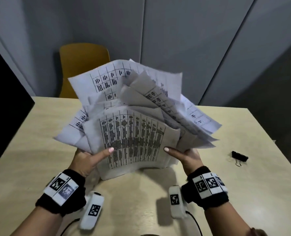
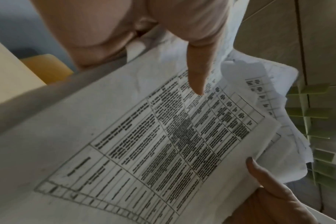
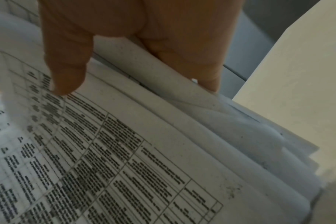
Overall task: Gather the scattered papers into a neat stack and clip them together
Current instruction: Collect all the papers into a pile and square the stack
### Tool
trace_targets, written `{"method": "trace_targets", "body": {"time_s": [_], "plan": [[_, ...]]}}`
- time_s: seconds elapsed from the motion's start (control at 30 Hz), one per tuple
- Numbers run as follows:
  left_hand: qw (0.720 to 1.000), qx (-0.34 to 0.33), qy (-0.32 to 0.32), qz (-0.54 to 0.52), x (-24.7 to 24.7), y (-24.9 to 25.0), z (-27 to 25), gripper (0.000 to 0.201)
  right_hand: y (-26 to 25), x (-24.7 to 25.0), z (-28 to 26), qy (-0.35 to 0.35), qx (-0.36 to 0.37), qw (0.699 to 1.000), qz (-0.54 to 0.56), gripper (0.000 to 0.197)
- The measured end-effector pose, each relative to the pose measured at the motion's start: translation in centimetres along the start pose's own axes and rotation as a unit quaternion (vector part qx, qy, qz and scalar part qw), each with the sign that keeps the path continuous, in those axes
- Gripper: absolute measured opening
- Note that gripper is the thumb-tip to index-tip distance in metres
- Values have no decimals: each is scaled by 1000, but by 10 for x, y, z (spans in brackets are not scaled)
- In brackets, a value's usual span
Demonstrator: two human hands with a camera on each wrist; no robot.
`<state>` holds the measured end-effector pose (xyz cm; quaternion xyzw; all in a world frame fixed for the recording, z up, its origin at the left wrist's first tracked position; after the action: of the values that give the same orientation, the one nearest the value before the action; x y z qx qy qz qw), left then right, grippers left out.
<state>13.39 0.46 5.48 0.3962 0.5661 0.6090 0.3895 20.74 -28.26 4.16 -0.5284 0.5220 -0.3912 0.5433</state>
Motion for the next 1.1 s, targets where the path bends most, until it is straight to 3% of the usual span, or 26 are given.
{"method": "trace_targets", "body": {"time_s": [0.1,0.2,0.27,0.37,0.43,0.53,0.6,0.8,0.97,1.03,1.1], "plan": [[999,11,35,5,9,-7,3,29,1,15,6,57,16,997,52,86],[999,14,30,11,6,-9,2,33,2,12,5,51,16,998,42,87],[998,9,63,-9,4,-3,1,29,0,1,1,37,12,999,18,79],[997,-10,77,-12,7,7,4,30,-8,4,-1,43,34,997,53,38],[999,-27,10,28,6,11,6,30,-8,10,0,40,45,996,69,44],[998,-35,-42,13,6,13,2,62,-2,11,-3,43,34,998,41,80],[998,-41,-49,7,3,15,2,72,1,9,-2,41,28,998,45,86],[999,23,-29,31,1,-6,1,29,4,12,1,41,13,999,-7,81],[997,48,47,35,3,-13,-1,20,3,-8,-3,-11,4,1000,-29,64],[996,58,56,46,5,-10,0,9,7,-1,-3,10,14,1000,-24,56],[996,53,43,54,4,-6,-1,14,19,16,-3,50,20,998,-16,60]]}}
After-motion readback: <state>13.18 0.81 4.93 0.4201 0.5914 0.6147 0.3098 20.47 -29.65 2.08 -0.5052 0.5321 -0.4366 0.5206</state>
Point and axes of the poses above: each hand's wrist, its own z-axis towards the middle knuckle, its own x-axis out of the back of the hand, y = z × x, the point moved 8 cm from there along z, towards the middle knuckle, and after that the axes turned 3 degrees about -x, right-handed, at the moved point
